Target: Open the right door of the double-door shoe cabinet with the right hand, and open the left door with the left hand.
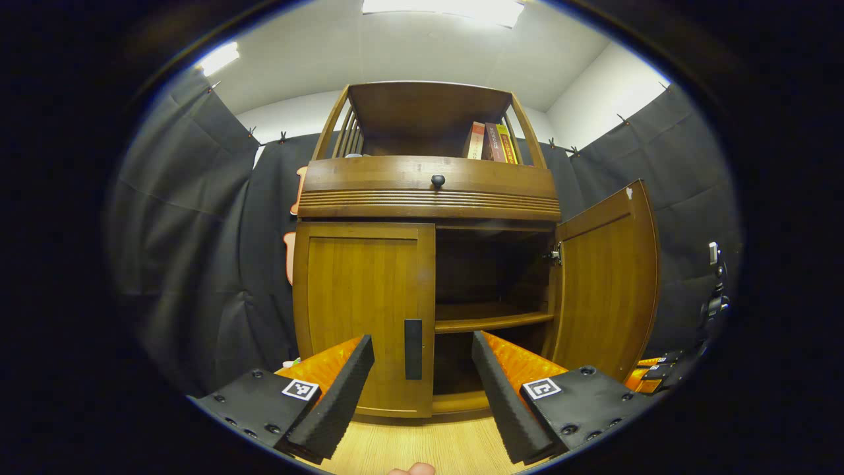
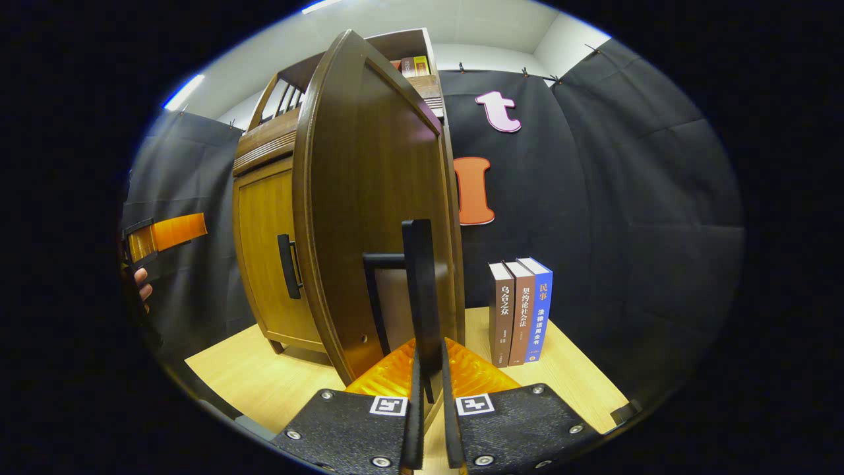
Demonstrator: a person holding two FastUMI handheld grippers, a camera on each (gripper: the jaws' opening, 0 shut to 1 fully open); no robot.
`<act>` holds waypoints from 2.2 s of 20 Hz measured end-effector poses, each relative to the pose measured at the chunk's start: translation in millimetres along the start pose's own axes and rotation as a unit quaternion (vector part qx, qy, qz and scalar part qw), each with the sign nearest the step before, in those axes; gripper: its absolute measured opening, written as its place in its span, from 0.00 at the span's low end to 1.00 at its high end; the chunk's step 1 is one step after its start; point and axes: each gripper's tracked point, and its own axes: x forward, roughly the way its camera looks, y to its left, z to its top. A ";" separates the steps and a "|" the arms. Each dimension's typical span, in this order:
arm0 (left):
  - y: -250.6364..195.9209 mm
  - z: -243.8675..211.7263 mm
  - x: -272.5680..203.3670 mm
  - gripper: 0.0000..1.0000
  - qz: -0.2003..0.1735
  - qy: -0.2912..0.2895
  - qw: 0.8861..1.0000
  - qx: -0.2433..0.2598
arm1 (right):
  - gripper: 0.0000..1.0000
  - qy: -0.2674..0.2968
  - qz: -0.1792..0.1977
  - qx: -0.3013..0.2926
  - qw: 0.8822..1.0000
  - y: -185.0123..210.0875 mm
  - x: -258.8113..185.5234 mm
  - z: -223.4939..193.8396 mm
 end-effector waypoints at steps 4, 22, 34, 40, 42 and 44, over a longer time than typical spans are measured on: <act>-2.6 -0.5 0.1 0.99 -0.005 -0.002 1.000 -0.002 | 0.07 -0.002 -0.011 0.007 1.000 -15.8 -0.1 0.9; 0.6 -5.1 -2.6 0.96 -0.014 0.005 1.000 -0.011 | 0.07 -0.019 0.084 0.022 0.996 -37.9 8.5 4.9; 30.4 -22.3 -4.3 0.95 0.011 0.009 0.999 -0.029 | 0.07 -0.034 0.033 0.039 0.998 -35.7 4.0 4.9; 43.7 -31.5 -0.5 0.99 0.019 0.019 0.999 -0.032 | 0.08 -0.045 -0.003 0.075 0.996 -51.0 -19.1 7.7; 49.0 -28.9 3.2 0.97 0.020 0.018 0.999 -0.028 | 0.06 -0.059 -0.017 0.088 0.994 -55.8 -27.8 13.0; 53.9 -24.1 10.7 0.95 0.024 0.010 0.999 -0.027 | 0.04 -0.072 -0.052 0.084 0.993 -68.1 -40.6 17.5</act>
